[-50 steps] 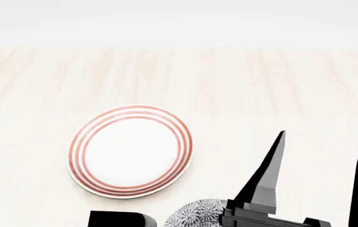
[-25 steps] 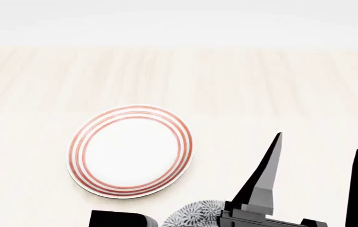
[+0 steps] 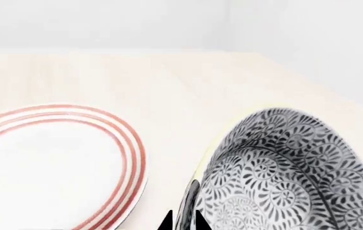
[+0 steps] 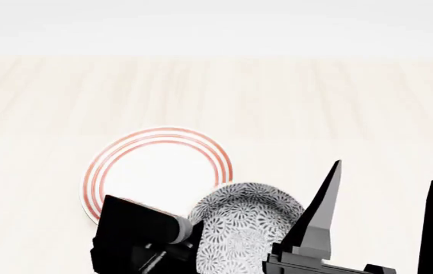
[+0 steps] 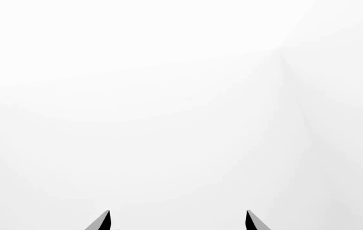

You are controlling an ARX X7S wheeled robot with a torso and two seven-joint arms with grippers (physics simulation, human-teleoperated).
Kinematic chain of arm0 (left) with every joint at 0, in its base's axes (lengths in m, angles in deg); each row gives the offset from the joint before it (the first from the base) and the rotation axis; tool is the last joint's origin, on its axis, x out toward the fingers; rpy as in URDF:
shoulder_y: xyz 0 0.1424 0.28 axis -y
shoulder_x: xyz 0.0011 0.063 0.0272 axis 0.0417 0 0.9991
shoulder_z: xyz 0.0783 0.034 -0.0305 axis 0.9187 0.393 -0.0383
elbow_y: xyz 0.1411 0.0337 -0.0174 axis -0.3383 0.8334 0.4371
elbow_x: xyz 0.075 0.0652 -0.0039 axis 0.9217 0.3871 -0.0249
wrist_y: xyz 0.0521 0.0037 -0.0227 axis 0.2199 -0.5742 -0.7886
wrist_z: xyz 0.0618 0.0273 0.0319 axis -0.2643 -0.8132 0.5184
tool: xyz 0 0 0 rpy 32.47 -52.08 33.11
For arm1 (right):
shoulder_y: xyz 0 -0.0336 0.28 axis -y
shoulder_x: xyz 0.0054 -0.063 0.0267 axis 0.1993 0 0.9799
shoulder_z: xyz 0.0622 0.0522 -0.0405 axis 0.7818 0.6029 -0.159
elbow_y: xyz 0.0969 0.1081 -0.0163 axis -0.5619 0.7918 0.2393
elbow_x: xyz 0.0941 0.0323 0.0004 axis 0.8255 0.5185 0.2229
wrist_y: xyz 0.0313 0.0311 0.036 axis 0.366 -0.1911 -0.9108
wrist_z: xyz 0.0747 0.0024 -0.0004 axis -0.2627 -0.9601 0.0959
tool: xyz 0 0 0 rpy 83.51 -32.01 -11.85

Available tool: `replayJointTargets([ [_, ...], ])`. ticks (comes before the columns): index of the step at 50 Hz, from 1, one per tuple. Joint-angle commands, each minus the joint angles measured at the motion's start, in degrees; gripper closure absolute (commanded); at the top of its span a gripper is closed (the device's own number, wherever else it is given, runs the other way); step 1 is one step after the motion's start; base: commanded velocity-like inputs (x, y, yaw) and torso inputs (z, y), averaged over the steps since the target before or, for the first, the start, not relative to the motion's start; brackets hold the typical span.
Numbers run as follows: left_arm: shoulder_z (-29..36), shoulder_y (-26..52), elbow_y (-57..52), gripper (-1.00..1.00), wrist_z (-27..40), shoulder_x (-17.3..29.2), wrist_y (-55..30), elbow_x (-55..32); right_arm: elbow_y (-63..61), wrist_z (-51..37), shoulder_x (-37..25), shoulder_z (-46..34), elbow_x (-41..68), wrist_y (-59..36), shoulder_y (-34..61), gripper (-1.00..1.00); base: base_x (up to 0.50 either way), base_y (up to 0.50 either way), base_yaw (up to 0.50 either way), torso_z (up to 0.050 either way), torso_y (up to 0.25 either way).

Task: Put the bowl on the plate.

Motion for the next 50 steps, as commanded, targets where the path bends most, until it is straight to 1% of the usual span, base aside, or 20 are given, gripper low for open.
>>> replayJointTargets([
  [1, -2.3, 8.3, 5.1, 1.0, -4.2, -0.4, 3.7, 5.4, -0.4, 1.1, 0.8, 1.1, -1.1, -0.1, -0.1, -1.0, 0.0, 0.0, 0.0, 0.0, 0.0],
  [10, -2.5, 14.1, 14.2, 1.0, -6.2, -0.8, 6.7, 9.4, -0.1, 0.9, 0.7, 0.8, -1.1, 0.1, -0.1, -1.0, 0.0, 0.0, 0.0, 0.0, 0.0],
  [18, -4.1, 18.7, 24.1, 1.0, -7.3, -3.0, 8.7, 10.4, -0.2, 0.9, 0.6, 0.6, -0.9, 0.1, -0.2, -1.0, 0.0, 0.0, 0.0, 0.0, 0.0],
  [21, -4.7, 21.2, 30.4, 1.0, -7.7, -4.5, 10.4, 11.3, -0.2, 0.9, 0.5, 0.5, -0.8, 0.2, -0.2, -1.0, 0.0, 0.0, 0.0, 0.0, 0.0],
  [23, -5.3, 23.9, 37.5, 1.0, -8.3, -6.1, 12.6, 12.4, -0.3, 0.8, 0.4, 0.6, -0.6, 0.1, -0.2, -1.0, 0.0, 0.0, 0.0, 0.0, 0.0],
  [26, -5.4, 26.0, 42.7, 1.0, -9.3, -7.2, 14.6, 13.2, -0.2, 0.8, 0.4, 0.5, -0.5, 0.2, -0.1, -1.0, 0.0, 0.0, 0.0, 0.0, 0.0],
  [28, -5.6, 28.3, 48.1, 1.0, -10.4, -8.4, 16.2, 13.7, -0.2, 0.8, 0.3, 0.5, -0.4, 0.1, -0.1, -1.0, 0.0, 0.0, 0.0, 0.0, 0.008],
  [31, -6.1, 29.7, 52.0, 1.0, -11.2, -9.4, 17.0, 13.4, -0.1, 0.8, 0.3, 0.4, -0.3, 0.1, -0.1, -1.0, 0.0, 0.0, 0.0, 0.0, 0.0],
  [34, -7.1, 32.5, 59.6, 1.0, -13.3, -11.4, 18.8, 12.6, -0.1, 0.8, 0.2, 0.2, -0.3, 0.2, -0.2, -1.0, 0.0, 0.0, 0.0, 0.0, 0.0],
  [35, -6.9, 34.1, 63.8, 1.0, -14.3, -12.4, 20.7, 12.9, -0.2, 0.8, 0.2, 0.1, -0.3, 0.1, -0.2, -1.0, 0.0, 0.0, 0.0, 0.0, 0.0],
  [37, -3.9, 35.9, 68.3, 1.0, -14.6, -13.0, 23.1, 10.2, -0.2, 0.8, 0.2, 0.1, -0.2, 0.1, -0.2, -1.0, 0.0, 0.0, 0.0, 0.0, 0.0],
  [42, 9.4, 39.7, 75.1, 1.0, -14.2, -13.1, 25.6, -7.0, 0.2, 0.9, 0.1, 0.0, 0.1, 0.4, -0.3, -1.0, 0.0, 0.0, 0.0, 0.0, 0.0],
  [45, 16.7, 40.9, 77.2, 1.0, -14.0, -13.1, 26.5, -16.4, 0.2, 0.9, 0.1, -0.1, 0.3, 0.4, -0.3, -1.0, 0.0, 0.0, 0.0, 0.0, 0.0],
  [50, 27.7, 41.8, 78.7, 1.0, -13.4, -13.1, 28.3, -28.0, 0.3, 0.8, 0.0, -0.1, 0.4, 0.5, -0.3, -1.0, 0.0, 0.0, 0.0, 0.0, 0.0],
])
